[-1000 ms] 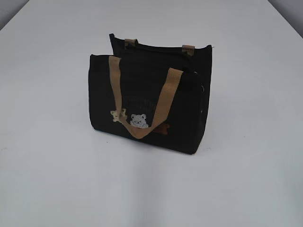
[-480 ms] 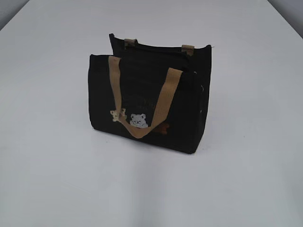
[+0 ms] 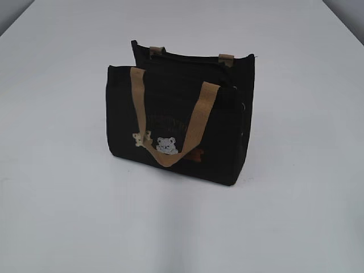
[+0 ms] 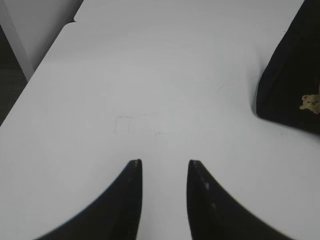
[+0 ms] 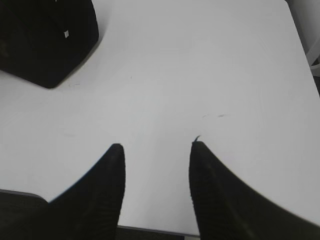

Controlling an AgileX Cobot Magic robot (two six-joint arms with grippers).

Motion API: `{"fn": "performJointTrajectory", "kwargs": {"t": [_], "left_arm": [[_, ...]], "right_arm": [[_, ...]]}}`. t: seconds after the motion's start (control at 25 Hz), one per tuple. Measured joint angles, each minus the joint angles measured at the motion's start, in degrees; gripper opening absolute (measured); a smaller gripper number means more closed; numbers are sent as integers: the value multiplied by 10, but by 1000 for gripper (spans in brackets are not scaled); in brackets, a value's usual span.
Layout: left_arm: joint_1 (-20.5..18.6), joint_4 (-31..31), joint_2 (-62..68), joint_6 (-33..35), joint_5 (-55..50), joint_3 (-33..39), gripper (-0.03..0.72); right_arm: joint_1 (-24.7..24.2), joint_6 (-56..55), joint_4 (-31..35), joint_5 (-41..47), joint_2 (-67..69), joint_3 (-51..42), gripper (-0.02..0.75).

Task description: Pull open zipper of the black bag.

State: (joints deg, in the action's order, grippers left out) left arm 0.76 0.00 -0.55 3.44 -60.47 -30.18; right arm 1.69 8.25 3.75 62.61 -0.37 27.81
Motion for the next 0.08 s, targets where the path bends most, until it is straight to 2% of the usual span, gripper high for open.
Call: {"fn": "performJointTrajectory", "kwargs": {"t": [0.08], "left_arm": [[0,0,0,0,0,0,234]], "right_arm": [[0,0,0,0,0,0,340]]}}
